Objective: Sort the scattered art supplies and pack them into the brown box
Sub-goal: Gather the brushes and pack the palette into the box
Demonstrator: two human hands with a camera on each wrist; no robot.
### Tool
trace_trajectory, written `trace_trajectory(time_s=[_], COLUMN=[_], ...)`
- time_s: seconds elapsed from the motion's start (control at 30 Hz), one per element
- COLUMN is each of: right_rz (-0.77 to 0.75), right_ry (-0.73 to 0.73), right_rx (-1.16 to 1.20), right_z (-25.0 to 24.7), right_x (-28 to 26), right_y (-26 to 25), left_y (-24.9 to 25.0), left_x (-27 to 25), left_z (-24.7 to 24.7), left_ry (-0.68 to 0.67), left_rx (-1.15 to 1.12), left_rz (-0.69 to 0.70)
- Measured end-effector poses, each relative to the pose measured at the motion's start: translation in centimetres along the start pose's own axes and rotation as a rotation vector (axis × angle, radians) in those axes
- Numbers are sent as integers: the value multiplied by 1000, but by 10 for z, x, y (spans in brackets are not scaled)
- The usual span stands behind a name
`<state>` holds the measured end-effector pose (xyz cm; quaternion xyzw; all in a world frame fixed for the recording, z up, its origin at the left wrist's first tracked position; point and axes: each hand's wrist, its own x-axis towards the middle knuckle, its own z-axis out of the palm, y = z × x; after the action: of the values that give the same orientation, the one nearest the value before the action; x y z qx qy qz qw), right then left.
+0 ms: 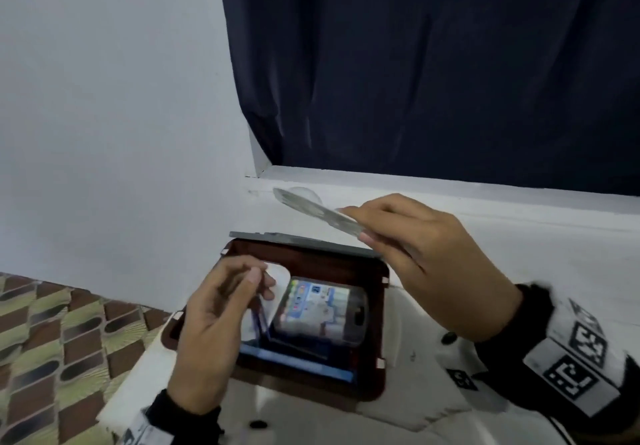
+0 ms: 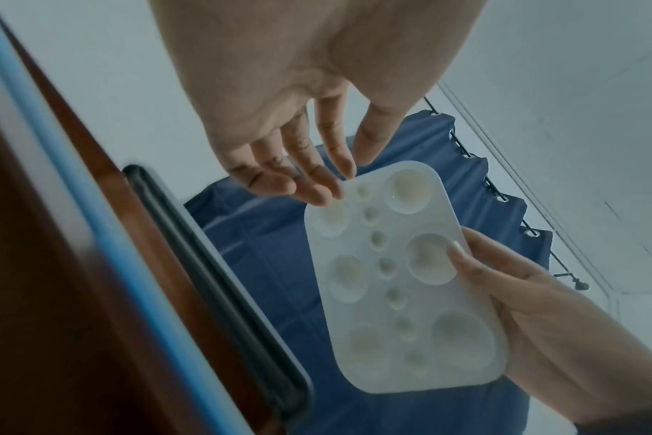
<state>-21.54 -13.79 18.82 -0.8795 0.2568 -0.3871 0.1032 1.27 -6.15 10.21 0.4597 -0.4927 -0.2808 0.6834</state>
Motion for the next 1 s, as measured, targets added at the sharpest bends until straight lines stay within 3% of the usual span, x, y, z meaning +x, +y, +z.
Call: trace_trajectory(time_s=[0.27, 0.47, 0.6, 0.7, 1.0], right_rz=[-74, -116, -69, -32, 147], right_ry=[-376, -636, -760, -801, -849], right_rx=[-326, -410, -546, -576, -347], right_z=[84, 124, 140, 149, 158], right_x=[39, 41, 35, 34, 31], right_y=[-36, -39, -35, -32, -19], left_y=[-31, -52, -59, -69, -75], left_x=[55, 63, 56, 57, 59], left_z=[-102, -111, -107, -116, -122], left_ry=[-63, -142, -218, -287, -437], left_rx=[223, 184, 181, 323, 754], left_rz=[-61, -186, -140, -89, 106])
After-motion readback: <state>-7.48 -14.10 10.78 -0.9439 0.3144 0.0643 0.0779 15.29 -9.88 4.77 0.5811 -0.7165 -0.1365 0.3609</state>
